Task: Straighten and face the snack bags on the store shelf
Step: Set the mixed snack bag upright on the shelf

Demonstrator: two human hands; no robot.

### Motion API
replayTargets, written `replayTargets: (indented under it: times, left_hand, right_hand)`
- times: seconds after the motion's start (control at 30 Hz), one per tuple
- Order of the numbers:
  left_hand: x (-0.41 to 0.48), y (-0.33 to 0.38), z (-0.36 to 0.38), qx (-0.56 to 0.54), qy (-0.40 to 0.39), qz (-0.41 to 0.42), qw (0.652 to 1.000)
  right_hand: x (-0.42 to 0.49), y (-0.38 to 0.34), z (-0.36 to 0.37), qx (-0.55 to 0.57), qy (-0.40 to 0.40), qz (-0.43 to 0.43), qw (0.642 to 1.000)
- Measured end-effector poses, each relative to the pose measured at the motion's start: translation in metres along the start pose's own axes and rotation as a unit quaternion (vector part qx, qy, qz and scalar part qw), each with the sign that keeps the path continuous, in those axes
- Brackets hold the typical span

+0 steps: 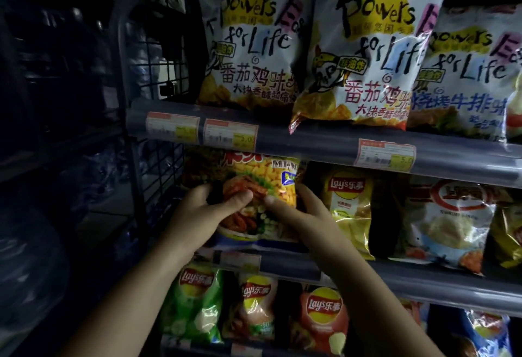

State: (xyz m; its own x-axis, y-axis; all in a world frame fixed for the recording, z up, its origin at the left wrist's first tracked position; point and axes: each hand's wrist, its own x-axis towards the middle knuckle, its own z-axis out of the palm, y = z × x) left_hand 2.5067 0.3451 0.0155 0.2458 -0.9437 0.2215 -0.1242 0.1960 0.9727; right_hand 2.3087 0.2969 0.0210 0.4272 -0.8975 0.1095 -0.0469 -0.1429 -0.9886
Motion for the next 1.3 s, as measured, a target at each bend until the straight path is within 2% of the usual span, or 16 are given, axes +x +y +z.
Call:
replayTargets:
  times: [0.2, 0.33, 0.47, 0.53, 0.63, 0.7, 0.8, 0.97, 1.03, 1.13, 1.23, 1.3]
  left_hand:
    - [-0.024, -0.020, -0.008, -0.072, -0.061, -0.051, 0.994]
    - [-0.035, -0.033, -0.009, -0.056, -0.064, -0.067, 0.994]
    - [-0.044, -0.025, -0.008, -0.009, -0.119, -0.098, 0.988]
    - [-0.041, -0.011, -0.002, -0.008, -0.098, -0.096, 0.991]
    - [-0.018, 0.003, 0.007, -0.048, 0.042, -0.046, 0.997]
    - [-0.006, 0.010, 0.009, -0.049, 0.092, -0.016, 0.994]
    - [0.003, 0.010, 0.007, -0.081, 0.067, -0.034, 0.994]
    - [0.011, -0.001, 0.004, -0.191, 0.030, -0.116, 0.974]
    - [0.010, -0.006, 0.002, -0.175, 0.001, -0.120, 0.977]
    - [0.000, -0.009, 0.007, -0.054, -0.082, -0.097, 0.990]
    - [0.006, -0.012, 0.006, -0.035, -0.015, -0.052, 0.998]
    - [0.017, -0.013, -0.001, -0.045, -0.002, -0.033, 0.998]
  right_hand:
    - [-0.024, 0.008, -0.012, 0.066, -0.066, 0.084, 0.992]
    - [-0.032, 0.018, -0.012, 0.062, -0.112, 0.101, 0.987]
    - [-0.027, 0.012, -0.015, 0.083, -0.082, 0.087, 0.989]
    - [-0.026, 0.009, -0.015, 0.055, -0.079, 0.068, 0.993]
    - [-0.026, 0.008, -0.012, 0.030, -0.081, 0.055, 0.995]
    - [-0.027, 0.009, -0.013, 0.039, -0.078, 0.055, 0.995]
    - [-0.027, 0.008, -0.023, 0.065, -0.070, 0.066, 0.993]
    - [-0.023, 0.014, -0.031, 0.135, -0.053, 0.081, 0.986]
    - [-0.016, 0.013, -0.028, 0.154, -0.039, 0.082, 0.984]
    - [-0.001, 0.006, -0.023, 0.128, -0.011, 0.065, 0.990]
    - [0.010, 0.002, -0.015, 0.070, 0.004, 0.040, 0.997]
    - [0.010, 0.005, -0.011, 0.008, 0.016, 0.037, 0.999]
